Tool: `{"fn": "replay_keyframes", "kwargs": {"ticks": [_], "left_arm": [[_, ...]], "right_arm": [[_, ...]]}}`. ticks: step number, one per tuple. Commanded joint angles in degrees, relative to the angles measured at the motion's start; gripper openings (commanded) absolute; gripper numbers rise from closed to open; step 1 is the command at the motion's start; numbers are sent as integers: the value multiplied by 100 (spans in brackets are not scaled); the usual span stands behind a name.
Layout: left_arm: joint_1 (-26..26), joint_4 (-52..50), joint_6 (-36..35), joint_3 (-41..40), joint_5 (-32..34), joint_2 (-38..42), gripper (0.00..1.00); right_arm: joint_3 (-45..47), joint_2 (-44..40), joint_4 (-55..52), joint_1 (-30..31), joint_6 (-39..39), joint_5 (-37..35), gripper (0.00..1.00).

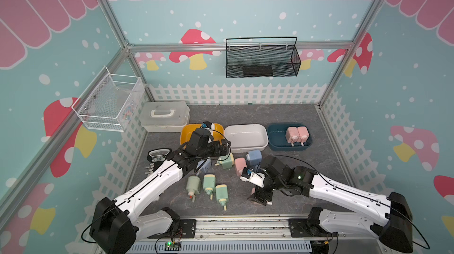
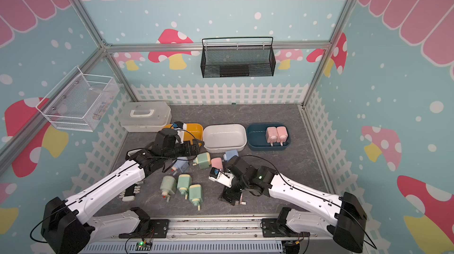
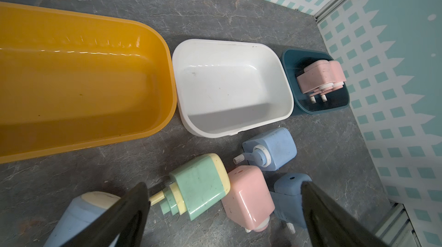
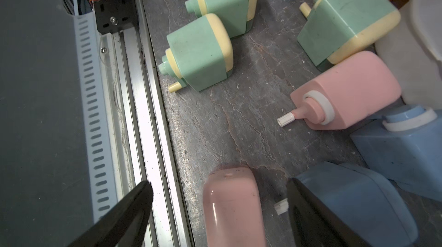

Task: Place the pencil sharpeners by color into the storage box
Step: Pick up the pencil sharpener from the center of the board.

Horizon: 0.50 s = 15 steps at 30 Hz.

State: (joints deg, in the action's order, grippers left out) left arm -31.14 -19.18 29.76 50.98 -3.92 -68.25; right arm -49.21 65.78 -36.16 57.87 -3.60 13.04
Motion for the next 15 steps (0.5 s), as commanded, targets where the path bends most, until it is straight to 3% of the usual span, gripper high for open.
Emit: {"fn": "replay_keyframes", "kwargs": {"ticks": [1,5,11,15], "left_arm": [[86,317,-149,-127,-211,77,99],[209,368,-224,-187,-285,84,99],[389,535,-208,-358,-464,119,99],[433,549,-206,-422,-469,147,99]], "right_arm": [[-563,452,-1046,107,-594,-497,87],[-1274,1026,-2079,217,-1038,-1194,88],[-1455,1696,-2488,234,-1672,-665,89],[-1452,2161,-2524,234,-1792,-796,88]]}}
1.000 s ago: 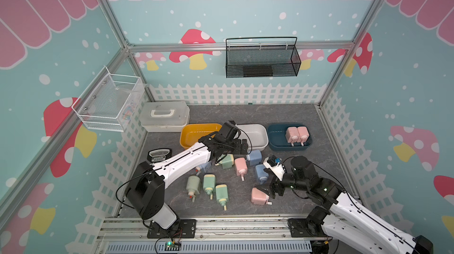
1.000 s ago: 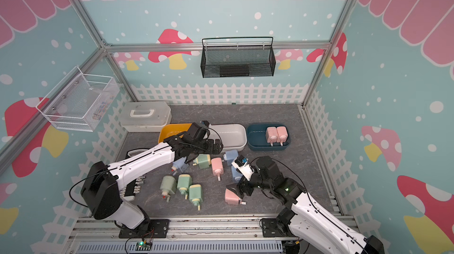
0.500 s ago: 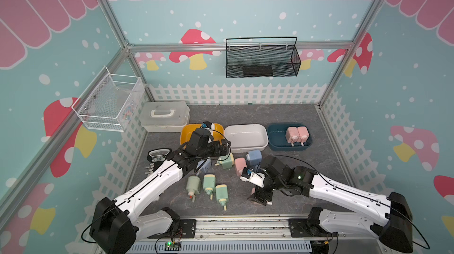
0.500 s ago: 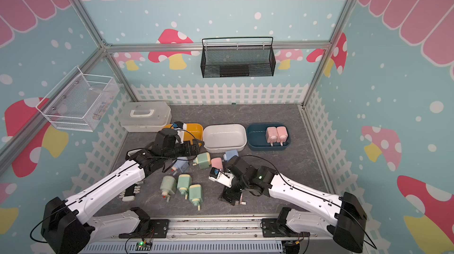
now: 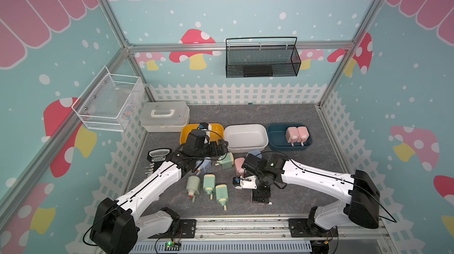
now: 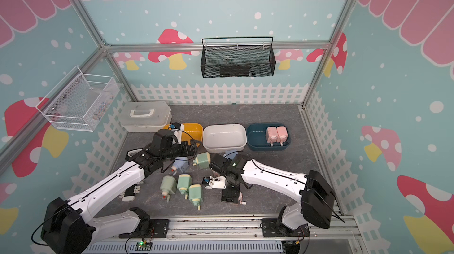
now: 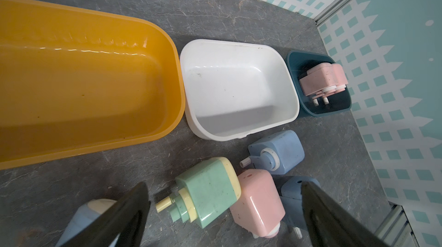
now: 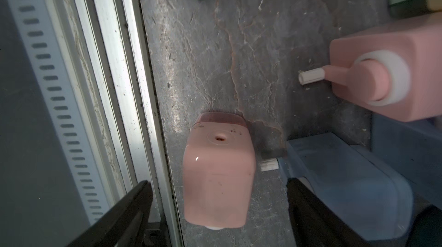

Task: Place the pencil sharpeners by color into the storage box
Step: Pick up the pencil sharpener from the center of the board.

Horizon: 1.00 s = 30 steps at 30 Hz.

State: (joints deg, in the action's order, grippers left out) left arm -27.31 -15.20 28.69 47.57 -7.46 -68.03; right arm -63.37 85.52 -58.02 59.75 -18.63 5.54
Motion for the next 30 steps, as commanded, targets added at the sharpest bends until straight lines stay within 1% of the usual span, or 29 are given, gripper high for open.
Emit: {"fn": "replay_keyframes", "kwargs": {"ticks": [1,5,11,16,18,19,21,23,24,25,28,30], "left_arm": [[59,151,-92,-102,-117,124,99],[77,166,-59,-99,-106,73,99],[77,230,31,-75,-132,-56,99],[77,232,75,-64,-132,-114,99],[77,237,84,-65,-124,-122,99],[77,246,84,-57,-115,-131,99],[77,246,93,-55,-104,-145,99],[77,257,109,-46,-85,-166,99],[77,255,117,-46,-88,-175,99],[77,263,119,-39,-97,-189,99],[77,282,127,-22,-106,-236,99],[77,289,128,-17,-113,-258,99]], "right_arm": [[-26,276,-325,46,-281,-131,88],[102,494,-114,43,-250,-318,88],[384,429,470,37,-204,-23,86],[502,519,562,20,-185,11,80],[510,537,552,4,-199,130,76],[510,521,554,-3,-202,181,71],[501,488,560,-24,-201,219,58],[499,434,559,-50,-185,191,54],[501,389,555,-66,-192,214,47],[494,348,555,-76,-193,226,43],[475,228,555,-89,-201,260,36],[450,133,546,-111,-227,381,29]]}}
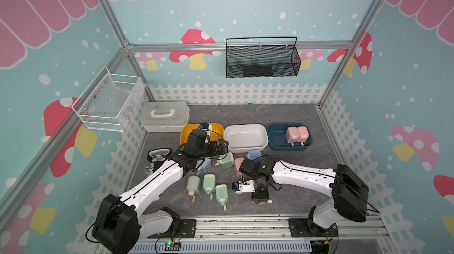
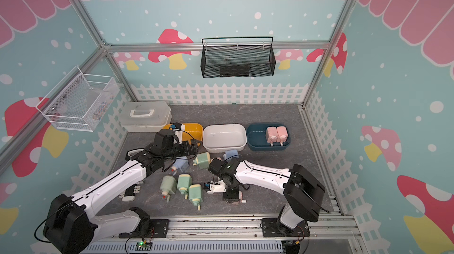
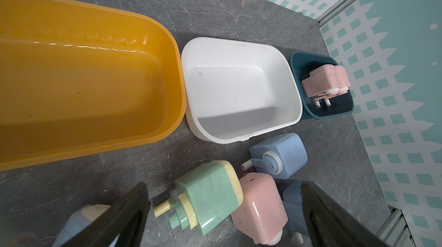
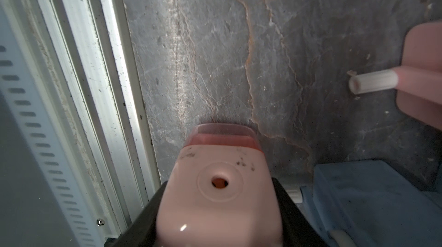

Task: Place the pencil sharpeners by color into the storage box
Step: Pick up the pencil sharpener from the center of the board.

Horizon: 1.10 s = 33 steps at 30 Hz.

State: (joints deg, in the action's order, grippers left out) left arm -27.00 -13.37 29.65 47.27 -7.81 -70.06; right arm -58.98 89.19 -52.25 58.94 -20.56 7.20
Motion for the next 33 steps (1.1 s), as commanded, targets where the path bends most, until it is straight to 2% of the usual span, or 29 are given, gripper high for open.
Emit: {"fn": "replay_keyframes", "kwargs": {"ticks": [1,3,5,16,25,33], "left_arm": [[46,106,32,17,-84,-67,99],[46,123,17,18,-98,-78,99],[46,137,13,11,-94,-87,99],[46,142,41,99,-212,-164,99],[46,177,108,160,-308,-231,99],[46,185,142,235,-405,-348,99]], "right_arm": [[-6,-260,-31,-31,-43,258,26],[-59,-339,-55,-36,-64,364,19],[-116,-390,-86,-49,-64,378,0],[-276,-1088,-124,-197,-68,279,0],[-318,-1847,463,-968,190,1107,0],[238,-2707,1890,-1777,797,945,0]]}}
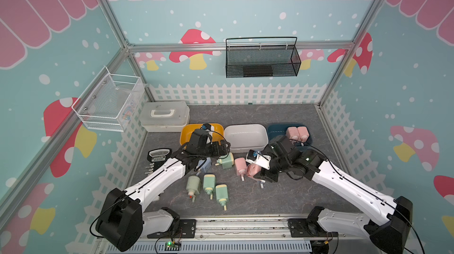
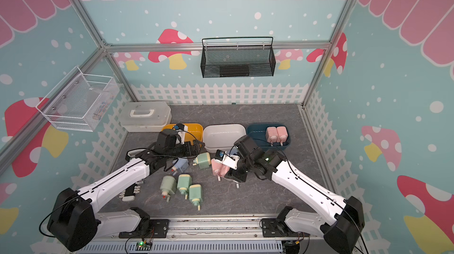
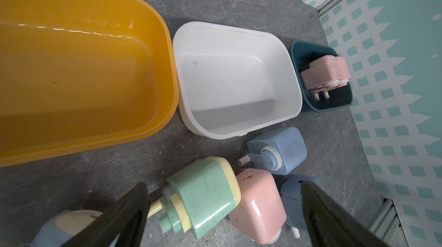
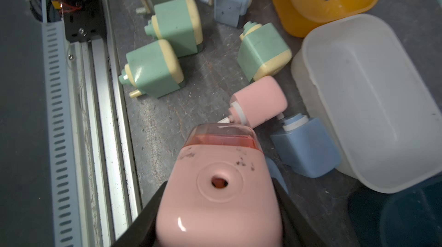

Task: Place the pencil sharpeners by color into the storage box
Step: Pick up the pencil sharpener from the center of the board, then place the pencil sharpener in the storage box.

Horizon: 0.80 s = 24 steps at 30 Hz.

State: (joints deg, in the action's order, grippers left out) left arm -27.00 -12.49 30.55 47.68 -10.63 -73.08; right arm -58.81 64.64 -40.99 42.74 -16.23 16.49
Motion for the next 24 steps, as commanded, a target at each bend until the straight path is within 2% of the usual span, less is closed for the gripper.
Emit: {"fn": "replay_keyframes", "kwargs": {"ticks": [1,11,24], "left_arm": [[46,98,60,201,-140,-60,99],[-127,107,119,446,-217,-357,99],[-695,46,101,1233,-293,-1315,99]], "right_arm": [[276,-299,906,-211,442,-75,0],[391,40,1634,-843,1588,-1406,0],[80,640,1901,-1788,2253,-2202,0]]}}
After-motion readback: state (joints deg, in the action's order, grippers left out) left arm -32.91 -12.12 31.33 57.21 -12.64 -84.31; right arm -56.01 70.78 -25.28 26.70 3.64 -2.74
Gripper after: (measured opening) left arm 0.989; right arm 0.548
